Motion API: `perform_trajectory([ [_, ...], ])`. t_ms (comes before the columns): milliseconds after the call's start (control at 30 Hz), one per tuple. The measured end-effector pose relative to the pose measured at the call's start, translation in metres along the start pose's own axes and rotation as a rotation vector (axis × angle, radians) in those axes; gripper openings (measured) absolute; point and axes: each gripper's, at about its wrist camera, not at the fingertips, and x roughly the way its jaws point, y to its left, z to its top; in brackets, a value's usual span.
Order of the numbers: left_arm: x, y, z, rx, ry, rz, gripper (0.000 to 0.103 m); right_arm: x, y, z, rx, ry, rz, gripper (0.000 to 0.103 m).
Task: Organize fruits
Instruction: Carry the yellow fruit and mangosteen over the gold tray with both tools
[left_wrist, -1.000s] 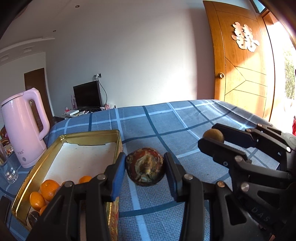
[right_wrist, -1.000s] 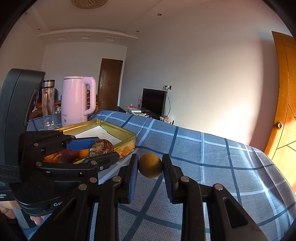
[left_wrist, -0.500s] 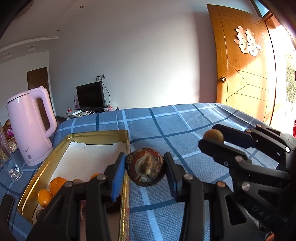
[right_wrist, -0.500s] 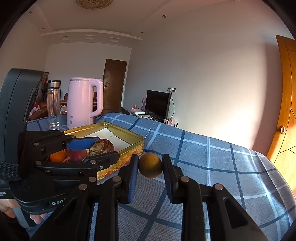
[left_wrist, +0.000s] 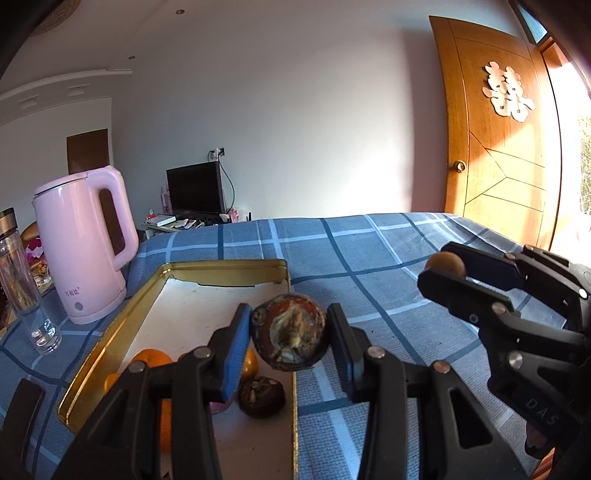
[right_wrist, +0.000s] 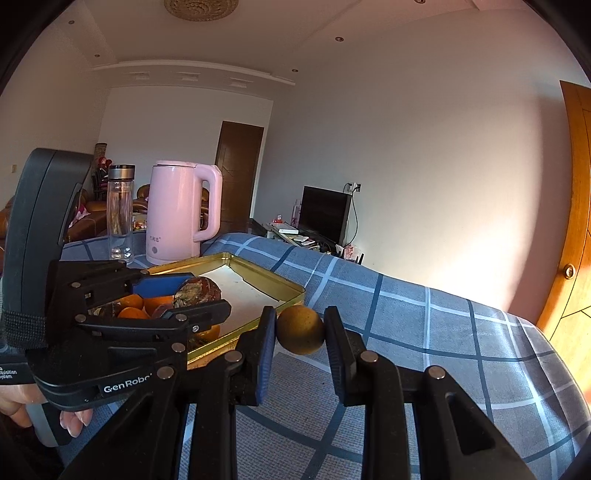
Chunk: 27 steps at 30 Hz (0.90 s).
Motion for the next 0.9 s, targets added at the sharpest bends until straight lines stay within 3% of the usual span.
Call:
perform_trajectory([
  [900,-0.011,0.057,-0.009,-0.06,0.008,0.092,0.043,0.027,0.042,0.022,-0.072,-0.008,0.086,0.028],
])
